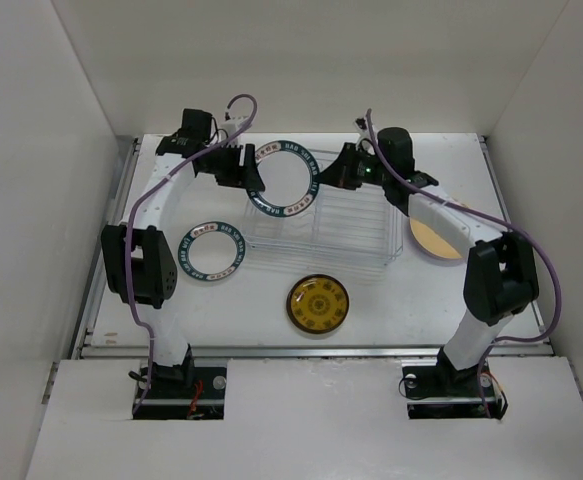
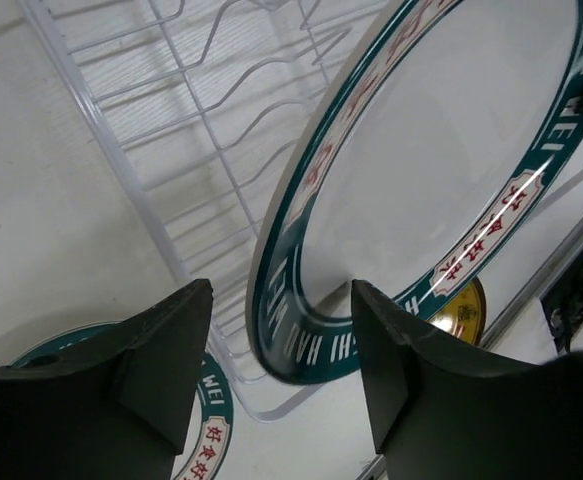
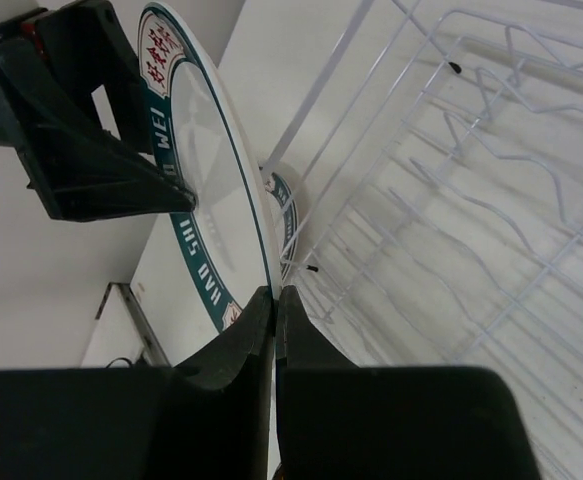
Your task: Unload the plates from the dish rack
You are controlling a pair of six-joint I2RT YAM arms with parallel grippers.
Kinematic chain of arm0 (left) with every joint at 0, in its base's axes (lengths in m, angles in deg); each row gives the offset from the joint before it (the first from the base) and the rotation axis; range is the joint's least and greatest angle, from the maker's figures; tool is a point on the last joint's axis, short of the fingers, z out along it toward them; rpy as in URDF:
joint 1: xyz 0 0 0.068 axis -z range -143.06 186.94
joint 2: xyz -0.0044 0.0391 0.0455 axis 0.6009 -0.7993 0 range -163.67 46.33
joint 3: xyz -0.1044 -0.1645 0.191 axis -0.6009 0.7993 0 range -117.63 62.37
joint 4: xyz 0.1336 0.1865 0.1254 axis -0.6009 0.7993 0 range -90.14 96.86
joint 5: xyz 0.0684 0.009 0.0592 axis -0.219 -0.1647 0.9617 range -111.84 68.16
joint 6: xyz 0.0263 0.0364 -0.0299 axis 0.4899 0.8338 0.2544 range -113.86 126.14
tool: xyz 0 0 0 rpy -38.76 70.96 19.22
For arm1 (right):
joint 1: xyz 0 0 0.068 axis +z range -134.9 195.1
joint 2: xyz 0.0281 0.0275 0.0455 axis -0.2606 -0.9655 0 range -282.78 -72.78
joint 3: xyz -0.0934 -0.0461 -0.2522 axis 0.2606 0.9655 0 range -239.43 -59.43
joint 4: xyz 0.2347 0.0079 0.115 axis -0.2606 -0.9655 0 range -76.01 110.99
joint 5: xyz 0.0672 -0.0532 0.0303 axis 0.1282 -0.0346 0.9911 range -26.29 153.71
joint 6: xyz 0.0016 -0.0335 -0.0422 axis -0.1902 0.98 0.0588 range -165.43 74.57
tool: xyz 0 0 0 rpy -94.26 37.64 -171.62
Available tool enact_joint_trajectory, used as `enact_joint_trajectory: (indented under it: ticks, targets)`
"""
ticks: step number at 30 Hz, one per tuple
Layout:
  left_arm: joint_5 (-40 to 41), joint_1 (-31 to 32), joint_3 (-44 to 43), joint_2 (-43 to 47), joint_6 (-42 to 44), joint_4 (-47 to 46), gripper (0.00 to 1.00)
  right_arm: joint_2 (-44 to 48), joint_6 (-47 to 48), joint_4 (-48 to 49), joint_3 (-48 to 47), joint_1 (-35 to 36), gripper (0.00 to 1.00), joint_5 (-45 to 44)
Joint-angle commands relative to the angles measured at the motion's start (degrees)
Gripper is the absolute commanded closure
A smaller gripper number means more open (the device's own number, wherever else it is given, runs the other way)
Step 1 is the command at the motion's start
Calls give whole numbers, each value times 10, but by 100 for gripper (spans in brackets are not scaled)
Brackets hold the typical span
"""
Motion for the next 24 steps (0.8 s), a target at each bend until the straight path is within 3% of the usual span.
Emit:
enact_joint_trajectory:
  ticks: [1, 4, 5, 6, 7, 15, 16, 17, 18, 21, 24]
  targets:
    - [-70, 3, -14, 9, -11, -18, 47, 28, -18, 63, -1, 9, 100, 37]
    - [-131, 3, -20, 9, -36, -18, 66, 28, -23, 80, -1, 9, 100, 45]
    - [-150, 3, -20, 9, -43, -18, 75, 28, -23, 87, -1, 9, 100, 51]
    - [-176, 3, -14, 9, -55, -18, 94, 23, -23, 87, -1, 9, 100, 52]
    - [-184, 3, -13, 9, -55, -18, 100, 23, -23, 87, -1, 9, 100, 52]
    - [-234, -49, -26, 25, -107, 25, 100, 1, -10, 49, -40, 9, 97, 64]
    - [-234, -54, -37, 30, -97, 39, 100, -4, -3, 30, -47, 9, 90, 64]
    - [-234, -66, -37, 37, -92, 53, 100, -4, 4, 20, -54, 9, 74, 64]
    - [-234, -73, -43, 37, -92, 74, 100, -4, 4, 11, -61, 9, 65, 64]
    - [-252, -112, -43, 64, -87, 97, 100, -9, 18, -28, -88, 9, 44, 56]
    - [-258, -170, -31, 90, -82, 113, 100, 6, 39, -88, -116, 9, 33, -10]
